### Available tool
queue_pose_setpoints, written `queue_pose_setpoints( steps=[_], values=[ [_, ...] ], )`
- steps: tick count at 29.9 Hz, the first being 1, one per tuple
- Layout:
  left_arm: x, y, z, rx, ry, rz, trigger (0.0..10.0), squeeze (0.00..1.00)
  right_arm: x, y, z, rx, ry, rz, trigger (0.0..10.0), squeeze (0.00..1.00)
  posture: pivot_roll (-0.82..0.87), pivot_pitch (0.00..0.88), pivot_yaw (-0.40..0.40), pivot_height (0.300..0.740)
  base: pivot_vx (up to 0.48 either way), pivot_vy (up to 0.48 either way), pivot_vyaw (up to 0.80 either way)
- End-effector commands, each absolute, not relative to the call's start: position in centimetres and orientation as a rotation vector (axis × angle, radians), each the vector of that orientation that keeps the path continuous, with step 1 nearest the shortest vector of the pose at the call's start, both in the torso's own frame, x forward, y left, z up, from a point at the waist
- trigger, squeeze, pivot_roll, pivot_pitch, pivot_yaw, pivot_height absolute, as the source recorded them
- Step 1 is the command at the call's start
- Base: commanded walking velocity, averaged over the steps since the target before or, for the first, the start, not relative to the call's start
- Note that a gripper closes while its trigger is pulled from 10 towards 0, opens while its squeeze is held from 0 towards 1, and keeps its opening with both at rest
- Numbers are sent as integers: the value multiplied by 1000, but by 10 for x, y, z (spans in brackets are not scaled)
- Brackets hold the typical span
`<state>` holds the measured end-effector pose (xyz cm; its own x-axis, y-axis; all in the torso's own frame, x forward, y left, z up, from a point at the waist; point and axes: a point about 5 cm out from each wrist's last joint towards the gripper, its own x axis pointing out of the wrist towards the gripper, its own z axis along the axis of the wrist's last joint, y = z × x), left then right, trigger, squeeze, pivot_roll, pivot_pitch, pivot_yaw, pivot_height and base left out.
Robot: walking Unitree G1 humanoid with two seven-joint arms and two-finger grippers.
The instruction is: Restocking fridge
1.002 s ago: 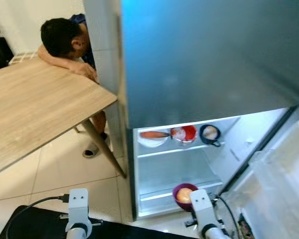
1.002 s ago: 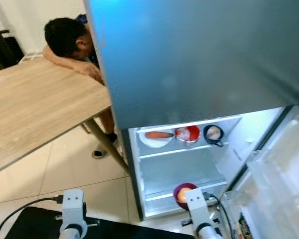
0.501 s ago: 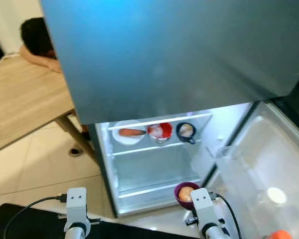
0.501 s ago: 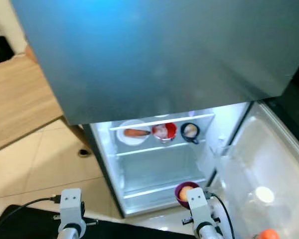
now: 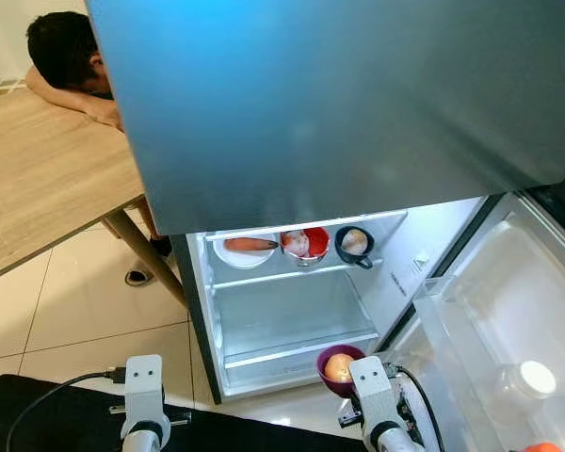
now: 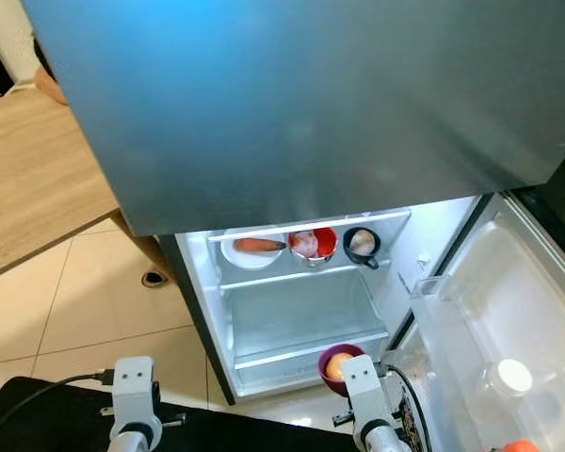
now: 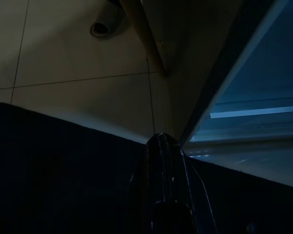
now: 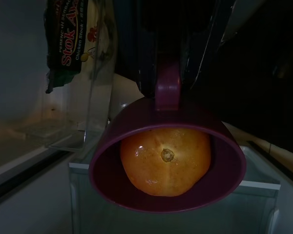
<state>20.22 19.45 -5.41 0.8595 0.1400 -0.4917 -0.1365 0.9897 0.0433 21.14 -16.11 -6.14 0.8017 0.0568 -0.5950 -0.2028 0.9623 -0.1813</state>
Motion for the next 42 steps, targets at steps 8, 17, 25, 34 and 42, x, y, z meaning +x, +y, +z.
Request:
queue_pose_setpoints(
  steps=[8, 17, 25, 34, 42],
  values=[
    [194, 197, -60, 43, 566, 129, 10000, 0, 210, -163, -62, -232, 627, 123, 10000, 0, -71, 54, -3, 731, 0, 0, 0],
    [173, 195, -78, 88, 734, 63, 10000, 0, 202, -166, -68, -244, 684, 131, 10000, 0, -76, 56, -4, 731, 0, 0, 0],
    [156, 195, -90, 67, 868, 81, 10000, 0, 192, -176, -73, -281, 727, 125, 10000, 0, -92, 64, -3, 731, 0, 0, 0],
    [155, 155, -94, 26, 872, 55, 10000, 0, 190, -182, -74, -287, 732, 111, 10000, 0, -96, 79, -11, 731, 0, 0, 0],
    [166, 101, -88, 2, 863, 27, 10000, 0, 189, -179, -74, -287, 727, 120, 10000, 0, -89, 85, -14, 731, 91, 0, 0]
  ],
)
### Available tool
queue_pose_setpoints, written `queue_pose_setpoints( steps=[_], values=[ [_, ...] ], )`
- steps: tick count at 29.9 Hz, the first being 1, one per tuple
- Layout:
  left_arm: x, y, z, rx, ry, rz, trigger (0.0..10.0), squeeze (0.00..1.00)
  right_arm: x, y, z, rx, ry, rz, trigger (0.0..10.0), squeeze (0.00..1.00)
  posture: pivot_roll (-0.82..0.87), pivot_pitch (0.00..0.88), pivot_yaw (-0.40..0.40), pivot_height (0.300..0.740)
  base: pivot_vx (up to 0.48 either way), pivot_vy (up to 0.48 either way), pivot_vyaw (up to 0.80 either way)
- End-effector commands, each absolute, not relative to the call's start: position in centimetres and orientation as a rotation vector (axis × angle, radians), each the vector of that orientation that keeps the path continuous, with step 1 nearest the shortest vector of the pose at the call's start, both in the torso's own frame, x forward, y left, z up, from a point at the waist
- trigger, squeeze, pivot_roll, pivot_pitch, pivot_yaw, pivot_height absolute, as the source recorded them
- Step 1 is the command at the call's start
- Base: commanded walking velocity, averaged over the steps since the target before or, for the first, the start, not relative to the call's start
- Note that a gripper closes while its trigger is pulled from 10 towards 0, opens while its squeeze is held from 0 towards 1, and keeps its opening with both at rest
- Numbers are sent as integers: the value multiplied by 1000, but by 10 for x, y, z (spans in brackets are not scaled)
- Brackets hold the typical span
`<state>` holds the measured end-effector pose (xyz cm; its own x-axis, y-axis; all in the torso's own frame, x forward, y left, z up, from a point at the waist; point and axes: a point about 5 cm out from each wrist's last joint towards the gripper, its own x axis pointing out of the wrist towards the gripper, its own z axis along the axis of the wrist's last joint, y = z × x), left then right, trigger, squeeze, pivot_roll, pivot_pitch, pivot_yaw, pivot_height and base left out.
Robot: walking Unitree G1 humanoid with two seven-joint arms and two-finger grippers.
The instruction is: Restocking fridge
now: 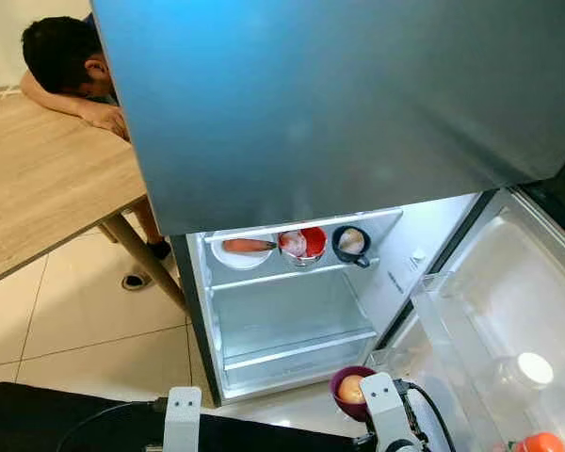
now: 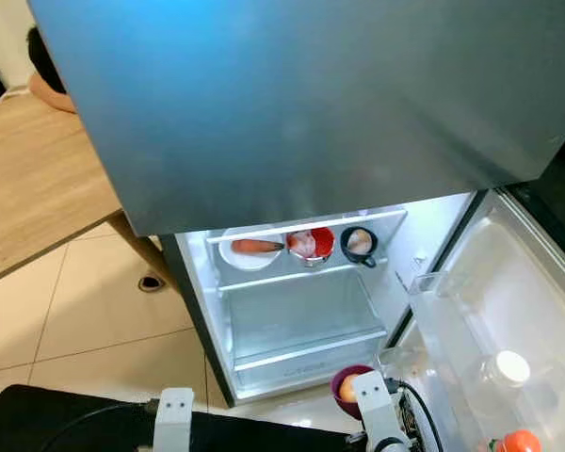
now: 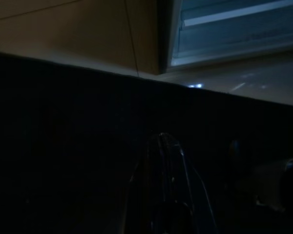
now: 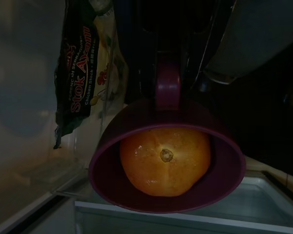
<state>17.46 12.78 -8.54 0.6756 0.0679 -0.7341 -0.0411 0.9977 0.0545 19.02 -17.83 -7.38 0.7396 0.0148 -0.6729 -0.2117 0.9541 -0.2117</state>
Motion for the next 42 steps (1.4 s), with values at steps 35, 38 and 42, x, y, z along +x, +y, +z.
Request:
queue_pose_setpoints(
  steps=[35, 38, 42],
  values=[
    [165, 106, -87, 22, 824, 25, 10000, 0, 187, -180, -74, -285, 723, 116, 10000, 0, -86, 91, -12, 731, 100, 0, 0],
    [164, 106, -87, 26, 824, 24, 10000, 0, 187, -180, -74, -284, 722, 117, 10000, 0, -84, 88, -14, 731, 0, 0, 0],
    [165, 107, -87, 27, 820, 23, 10000, 0, 189, -179, -73, -281, 717, 119, 10000, 0, -84, 82, -15, 731, 0, 0, 0]
  ],
)
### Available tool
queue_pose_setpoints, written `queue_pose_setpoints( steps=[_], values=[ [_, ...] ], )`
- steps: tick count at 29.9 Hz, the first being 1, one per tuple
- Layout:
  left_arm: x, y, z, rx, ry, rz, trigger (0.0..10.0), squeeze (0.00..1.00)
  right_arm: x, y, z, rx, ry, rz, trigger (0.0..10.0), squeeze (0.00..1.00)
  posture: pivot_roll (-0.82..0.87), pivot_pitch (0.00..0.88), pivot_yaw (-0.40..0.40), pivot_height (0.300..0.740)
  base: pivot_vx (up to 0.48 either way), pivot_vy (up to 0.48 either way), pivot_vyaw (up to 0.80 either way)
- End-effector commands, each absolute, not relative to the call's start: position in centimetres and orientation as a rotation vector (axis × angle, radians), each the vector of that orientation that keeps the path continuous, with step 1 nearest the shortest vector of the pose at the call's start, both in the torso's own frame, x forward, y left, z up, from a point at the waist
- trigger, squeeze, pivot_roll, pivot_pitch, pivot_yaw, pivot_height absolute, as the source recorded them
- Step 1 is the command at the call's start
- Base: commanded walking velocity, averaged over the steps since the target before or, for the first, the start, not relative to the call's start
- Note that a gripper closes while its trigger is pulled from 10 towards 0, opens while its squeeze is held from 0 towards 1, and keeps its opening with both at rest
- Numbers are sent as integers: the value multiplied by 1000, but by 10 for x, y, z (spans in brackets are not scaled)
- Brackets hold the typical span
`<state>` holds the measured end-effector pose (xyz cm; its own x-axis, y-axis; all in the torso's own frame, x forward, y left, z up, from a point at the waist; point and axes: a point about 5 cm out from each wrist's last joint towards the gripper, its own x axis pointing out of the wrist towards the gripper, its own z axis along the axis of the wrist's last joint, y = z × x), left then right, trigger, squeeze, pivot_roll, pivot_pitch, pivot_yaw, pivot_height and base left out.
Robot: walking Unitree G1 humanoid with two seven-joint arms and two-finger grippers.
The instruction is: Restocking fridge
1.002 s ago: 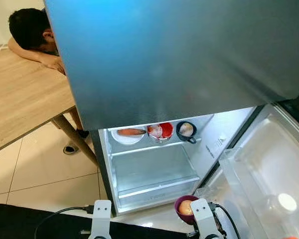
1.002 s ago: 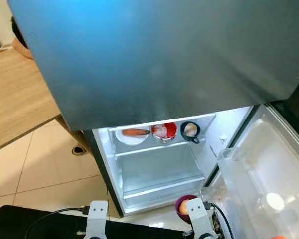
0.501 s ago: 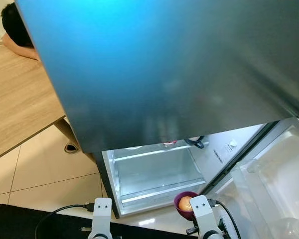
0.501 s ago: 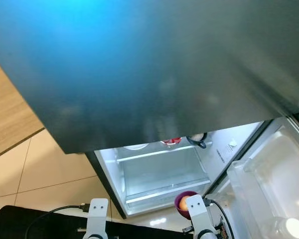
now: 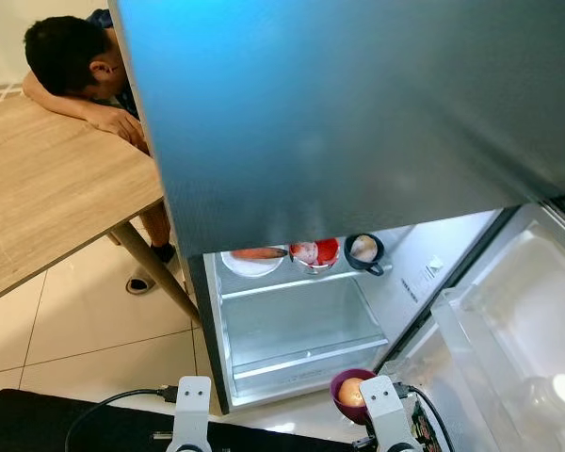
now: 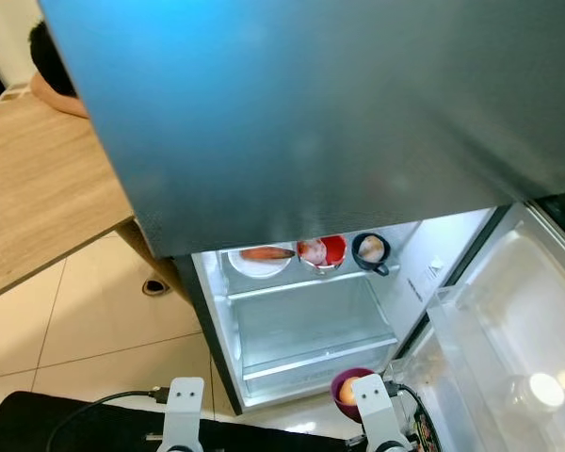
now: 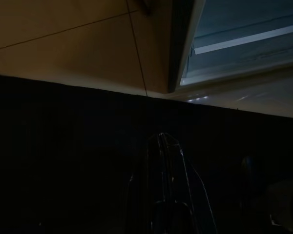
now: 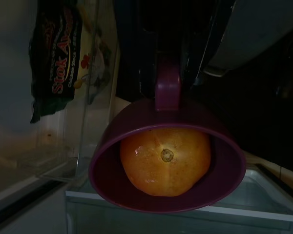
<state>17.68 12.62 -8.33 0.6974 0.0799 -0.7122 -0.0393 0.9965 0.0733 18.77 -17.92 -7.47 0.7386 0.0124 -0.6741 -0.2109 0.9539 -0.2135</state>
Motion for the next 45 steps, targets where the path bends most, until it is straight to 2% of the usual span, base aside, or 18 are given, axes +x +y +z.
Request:
queue_pose_setpoints(
  steps=[1, 7, 36, 45],
  values=[
    [165, 107, -87, 28, 819, 22, 10000, 0, 189, -179, -73, -279, 714, 119, 10000, 0, -84, 82, -15, 731, 0, 0, 0],
    [165, 110, -87, 41, 817, 6, 10000, 0, 191, -179, -72, -275, 710, 118, 10000, 0, -85, 75, -12, 731, -47, 0, 0],
    [158, 113, -90, 35, 819, 2, 10000, 0, 189, -180, -73, -277, 713, 112, 10000, 0, -88, 82, -10, 731, -373, 0, 0],
    [160, 110, -88, 35, 797, -42, 10000, 0, 193, -179, -71, -275, 700, 120, 10000, 0, -89, 92, -24, 731, 0, 0, 0]
  ],
)
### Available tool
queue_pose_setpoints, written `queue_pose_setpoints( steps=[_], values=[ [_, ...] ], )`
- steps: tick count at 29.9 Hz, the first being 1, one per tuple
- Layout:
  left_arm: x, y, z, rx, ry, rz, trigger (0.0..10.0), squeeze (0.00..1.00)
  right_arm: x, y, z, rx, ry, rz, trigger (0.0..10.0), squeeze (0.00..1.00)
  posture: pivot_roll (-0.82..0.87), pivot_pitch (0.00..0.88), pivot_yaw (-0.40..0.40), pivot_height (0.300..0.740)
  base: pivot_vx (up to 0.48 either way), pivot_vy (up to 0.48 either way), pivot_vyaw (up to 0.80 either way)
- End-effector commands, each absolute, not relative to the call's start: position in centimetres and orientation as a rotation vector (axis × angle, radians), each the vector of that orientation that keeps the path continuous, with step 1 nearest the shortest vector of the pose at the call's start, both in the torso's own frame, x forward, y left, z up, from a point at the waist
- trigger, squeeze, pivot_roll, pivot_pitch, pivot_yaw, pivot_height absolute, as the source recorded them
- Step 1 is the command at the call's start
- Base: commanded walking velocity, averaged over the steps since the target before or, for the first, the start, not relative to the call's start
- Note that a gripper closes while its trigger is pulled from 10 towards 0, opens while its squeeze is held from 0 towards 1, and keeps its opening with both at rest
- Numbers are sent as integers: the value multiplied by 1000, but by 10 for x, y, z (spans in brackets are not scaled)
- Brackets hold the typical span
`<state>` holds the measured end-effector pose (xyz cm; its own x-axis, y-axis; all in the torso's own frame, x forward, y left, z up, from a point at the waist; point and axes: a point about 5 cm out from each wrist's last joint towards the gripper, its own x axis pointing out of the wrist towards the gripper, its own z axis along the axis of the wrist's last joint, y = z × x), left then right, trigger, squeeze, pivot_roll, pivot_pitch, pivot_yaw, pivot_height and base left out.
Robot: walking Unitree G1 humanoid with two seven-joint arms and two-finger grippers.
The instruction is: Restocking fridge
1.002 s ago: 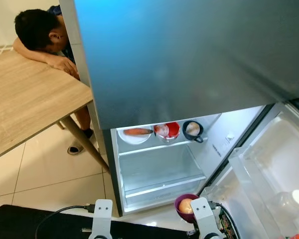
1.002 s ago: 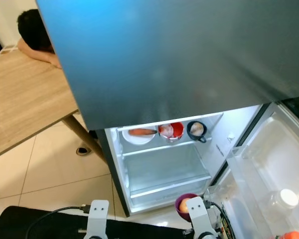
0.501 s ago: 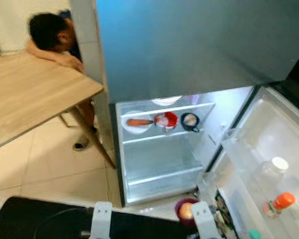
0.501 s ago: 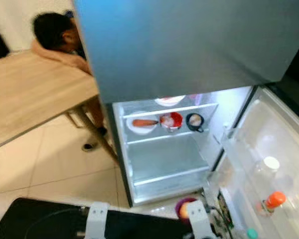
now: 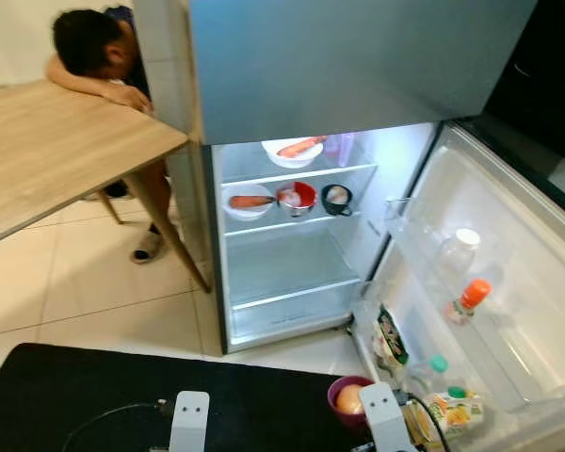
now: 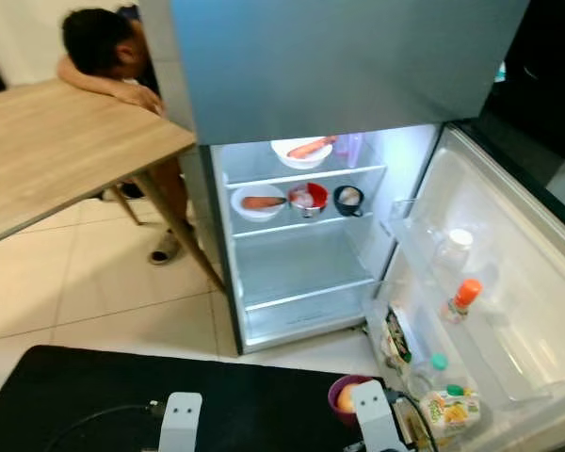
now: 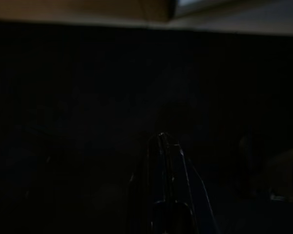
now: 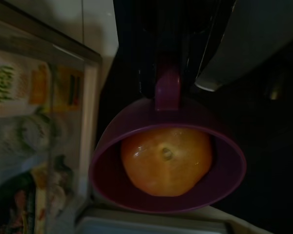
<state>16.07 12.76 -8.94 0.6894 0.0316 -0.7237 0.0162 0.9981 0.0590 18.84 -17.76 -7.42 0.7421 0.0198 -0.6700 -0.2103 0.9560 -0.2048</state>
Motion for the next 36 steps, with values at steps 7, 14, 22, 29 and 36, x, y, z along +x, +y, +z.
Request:
queue_pose_setpoints(
  steps=[7, 14, 22, 29, 36],
  values=[
    [170, 121, -76, -38, 653, -288, 10000, 0, 197, -178, -69, -273, 688, 135, 10000, 0, -79, 99, -41, 731, 0, 0, 0],
    [182, 158, -53, -15, 475, -438, 10000, 0, 200, -177, -67, -279, 684, 151, 10000, 0, -70, 99, -53, 731, 0, 0, 0],
    [208, 125, -45, 0, 446, -532, 10000, 0, 206, -171, -65, -276, 672, 163, 10000, 0, -83, 96, -51, 731, 0, 0, 0],
    [193, 143, -51, 18, 472, -520, 10000, 0, 204, -174, -66, -273, 672, 157, 10000, 0, -85, 94, -52, 731, 0, 0, 0],
    [161, 229, -64, 155, 600, -53, 10000, 0, 199, -179, -68, -276, 682, 151, 10000, 0, -75, 94, -58, 731, 0, 0, 0]
  ],
)
